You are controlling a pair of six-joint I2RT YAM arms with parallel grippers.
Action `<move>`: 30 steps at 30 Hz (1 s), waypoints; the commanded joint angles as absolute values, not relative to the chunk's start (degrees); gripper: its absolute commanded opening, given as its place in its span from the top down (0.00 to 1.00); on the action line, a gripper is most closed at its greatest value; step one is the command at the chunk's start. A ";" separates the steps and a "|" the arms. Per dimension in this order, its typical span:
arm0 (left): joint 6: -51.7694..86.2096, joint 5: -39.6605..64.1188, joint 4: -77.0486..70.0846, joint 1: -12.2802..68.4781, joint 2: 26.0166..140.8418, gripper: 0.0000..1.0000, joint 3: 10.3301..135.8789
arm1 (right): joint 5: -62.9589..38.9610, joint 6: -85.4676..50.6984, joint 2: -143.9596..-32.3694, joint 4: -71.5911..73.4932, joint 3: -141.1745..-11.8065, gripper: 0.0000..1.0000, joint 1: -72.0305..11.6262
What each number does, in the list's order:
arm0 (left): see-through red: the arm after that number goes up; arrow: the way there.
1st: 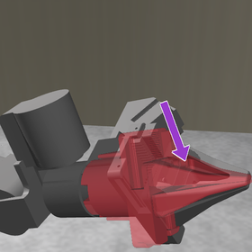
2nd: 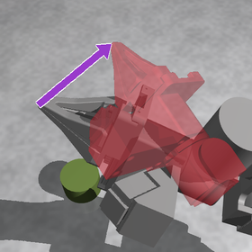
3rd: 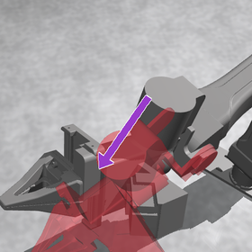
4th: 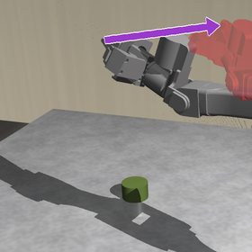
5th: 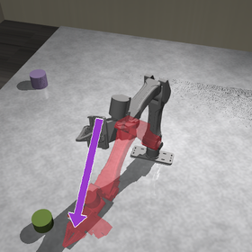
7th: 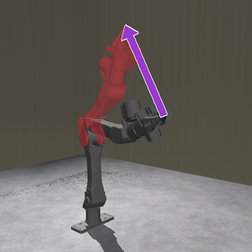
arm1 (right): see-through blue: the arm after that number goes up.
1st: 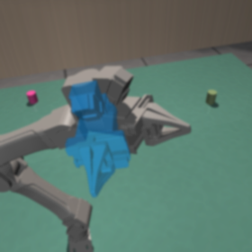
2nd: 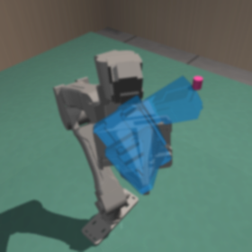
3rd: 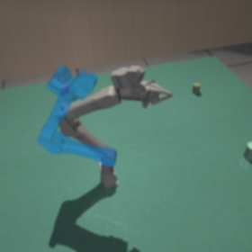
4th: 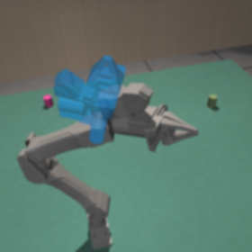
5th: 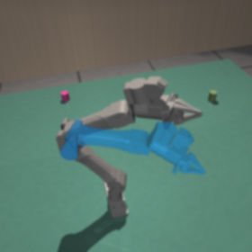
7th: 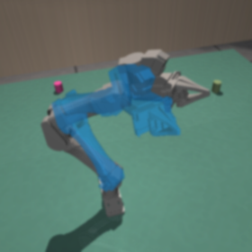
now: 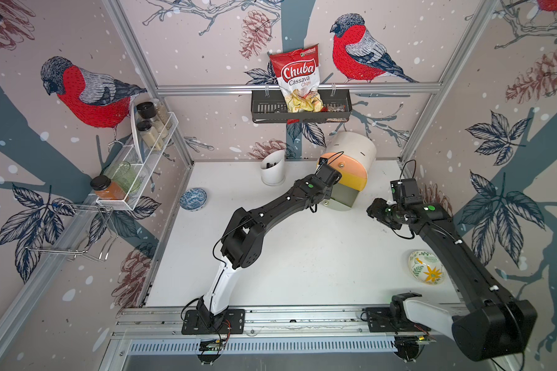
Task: Put the paint cans in the drawer according to color
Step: Place the paint can in the drawer.
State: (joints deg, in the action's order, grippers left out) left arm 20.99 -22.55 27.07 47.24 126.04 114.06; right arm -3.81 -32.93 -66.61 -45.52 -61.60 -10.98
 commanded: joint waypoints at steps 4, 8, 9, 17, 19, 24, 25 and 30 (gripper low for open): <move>18.50 -22.47 26.17 46.76 129.00 0.81 117.01 | -4.84 -31.91 -65.91 -44.52 -61.08 0.42 -10.55; 17.69 -22.06 24.89 46.67 130.54 0.81 118.00 | -5.06 -31.98 -65.96 -44.27 -60.73 0.42 -10.55; 17.67 -21.91 24.78 46.63 130.97 0.81 118.40 | -5.10 -32.06 -66.00 -44.19 -60.65 0.42 -10.55; 17.19 -20.13 23.26 46.50 135.23 0.81 121.23 | -6.06 -32.70 -65.40 -43.10 -59.86 0.42 -10.55; 16.58 -19.85 22.62 46.49 136.23 0.82 121.95 | -5.98 -32.70 -65.05 -42.87 -59.85 0.42 -10.55; 15.47 -20.23 21.52 46.49 138.31 0.81 123.54 | -5.89 -32.43 -64.98 -42.46 -60.18 0.41 -10.22; 15.32 -20.03 21.15 46.49 138.59 0.81 123.56 | -5.98 -32.43 -65.10 -42.30 -60.33 0.42 -10.11; 14.62 -19.78 19.37 46.50 139.98 0.81 123.56 | -5.46 -32.34 -65.21 -40.27 -61.60 0.42 -9.33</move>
